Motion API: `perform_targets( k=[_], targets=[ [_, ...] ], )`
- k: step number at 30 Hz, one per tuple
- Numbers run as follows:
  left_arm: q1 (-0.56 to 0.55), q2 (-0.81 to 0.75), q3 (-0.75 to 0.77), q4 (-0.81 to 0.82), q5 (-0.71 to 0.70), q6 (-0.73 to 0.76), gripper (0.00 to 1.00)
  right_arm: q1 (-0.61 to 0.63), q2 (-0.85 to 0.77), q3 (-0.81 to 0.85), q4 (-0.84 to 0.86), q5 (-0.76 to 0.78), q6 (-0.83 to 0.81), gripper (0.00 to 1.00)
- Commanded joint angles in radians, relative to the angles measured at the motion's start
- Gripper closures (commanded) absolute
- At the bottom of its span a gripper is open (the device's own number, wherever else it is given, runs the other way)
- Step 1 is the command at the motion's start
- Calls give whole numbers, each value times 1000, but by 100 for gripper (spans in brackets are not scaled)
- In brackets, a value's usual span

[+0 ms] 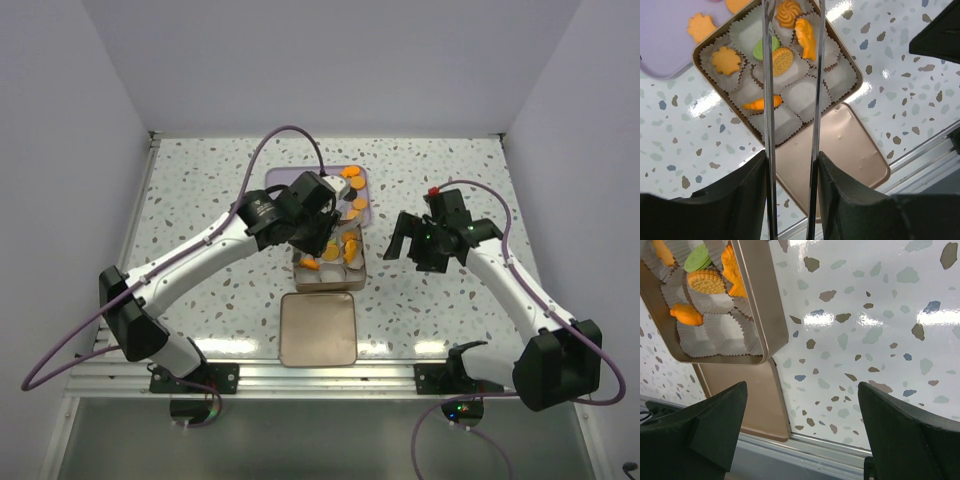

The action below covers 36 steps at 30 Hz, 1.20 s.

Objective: Pack the cookies

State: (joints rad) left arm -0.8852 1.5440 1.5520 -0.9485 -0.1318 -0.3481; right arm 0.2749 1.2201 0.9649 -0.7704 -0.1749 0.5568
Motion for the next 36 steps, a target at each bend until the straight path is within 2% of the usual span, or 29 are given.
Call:
perform_targets(
  k=[1, 13, 20, 36],
  targets=[
    [43, 19, 57, -22, -52, 29, 54, 0, 1, -2, 13, -12, -12, 4],
    [170, 171, 177, -36, -101, 63, 51, 0, 18, 14, 8, -11, -24, 4],
    [178, 287, 221, -30, -103, 78, 51, 0, 24, 32, 2, -3, -35, 4],
    [178, 416, 296, -70, -149, 73, 51, -8, 55, 26, 10, -14, -51, 4]
  ],
)
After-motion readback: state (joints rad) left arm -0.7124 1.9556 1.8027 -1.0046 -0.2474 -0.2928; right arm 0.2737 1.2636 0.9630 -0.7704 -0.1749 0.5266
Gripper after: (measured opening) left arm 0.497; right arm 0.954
